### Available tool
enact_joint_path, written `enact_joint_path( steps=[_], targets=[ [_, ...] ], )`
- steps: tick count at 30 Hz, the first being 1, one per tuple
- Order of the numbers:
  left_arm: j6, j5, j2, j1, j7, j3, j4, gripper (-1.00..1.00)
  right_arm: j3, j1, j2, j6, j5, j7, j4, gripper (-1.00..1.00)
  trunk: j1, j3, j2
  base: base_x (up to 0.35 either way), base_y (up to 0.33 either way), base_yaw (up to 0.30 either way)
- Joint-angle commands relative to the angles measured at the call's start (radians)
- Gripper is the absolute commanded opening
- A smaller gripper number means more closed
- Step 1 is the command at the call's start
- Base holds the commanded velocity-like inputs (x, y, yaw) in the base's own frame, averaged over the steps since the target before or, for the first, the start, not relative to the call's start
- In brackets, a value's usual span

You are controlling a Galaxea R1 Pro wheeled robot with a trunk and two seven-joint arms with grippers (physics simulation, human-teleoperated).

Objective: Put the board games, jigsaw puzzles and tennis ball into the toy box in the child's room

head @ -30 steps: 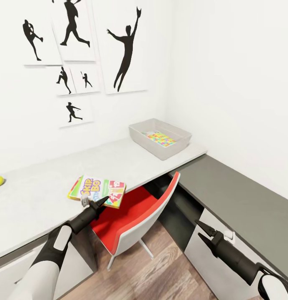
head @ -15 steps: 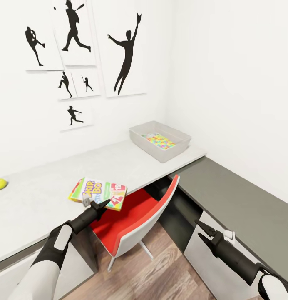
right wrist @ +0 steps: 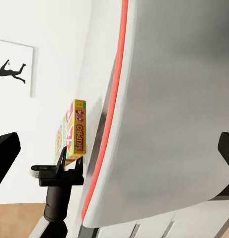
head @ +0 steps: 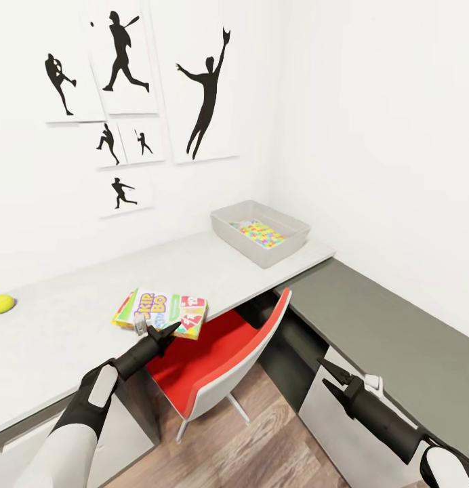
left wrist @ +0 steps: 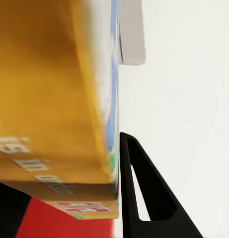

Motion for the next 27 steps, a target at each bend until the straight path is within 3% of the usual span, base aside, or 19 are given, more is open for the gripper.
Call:
enact_joint_path(
  steps=[1,4,5,7,11,16,22,27],
  targets=[
    [0.004,-0.001,-0.001,-0.001,-0.003,0.003,0.000,-1.00,-0.002,0.000,0.000,0.005,0.003,0.004,0.000,1.00,-0.004,0.002,0.007,0.000,0.000,0.000],
    [0.007,-0.001,0.000,-0.001,-0.005,-0.016,-0.001,-1.00,-0.002,-0.001,0.000,0.005,0.003,0.004,0.000,1.00,-0.015,0.012,0.028,0.000,0.000,0.000],
    [0.015,0.000,0.003,-0.001,-0.006,-0.061,-0.001,-1.00,-0.002,-0.001,0.000,0.005,0.003,0.004,0.000,1.00,-0.019,0.015,0.035,0.000,0.000,0.000],
    [0.024,0.002,0.006,-0.001,-0.006,-0.106,-0.001,-1.00,-0.002,-0.001,0.000,0.005,0.003,0.004,0.000,1.00,-0.027,0.021,0.049,0.000,0.000,0.000],
    [0.035,0.004,0.007,-0.001,-0.007,-0.143,-0.003,-1.00,-0.002,0.000,0.000,0.005,0.003,0.004,0.000,1.00,-0.042,0.034,0.077,0.000,0.000,0.000],
    [0.044,0.005,0.008,-0.002,-0.021,-0.150,-0.008,-1.00,-0.002,-0.001,0.000,0.005,0.003,0.004,0.000,1.00,-0.061,0.049,0.112,0.000,0.000,0.000],
    [0.058,-0.001,0.011,-0.004,-0.144,-0.152,-0.011,-1.00,-0.002,-0.001,0.000,0.005,0.003,0.004,0.000,1.00,-0.084,0.068,0.154,0.000,0.000,0.000],
    [0.145,-0.005,0.012,-0.009,-0.164,-0.154,-0.025,-1.00,-0.002,-0.001,0.000,0.005,0.003,0.004,0.000,1.00,-0.104,0.084,0.189,0.000,0.000,0.000]
  ],
)
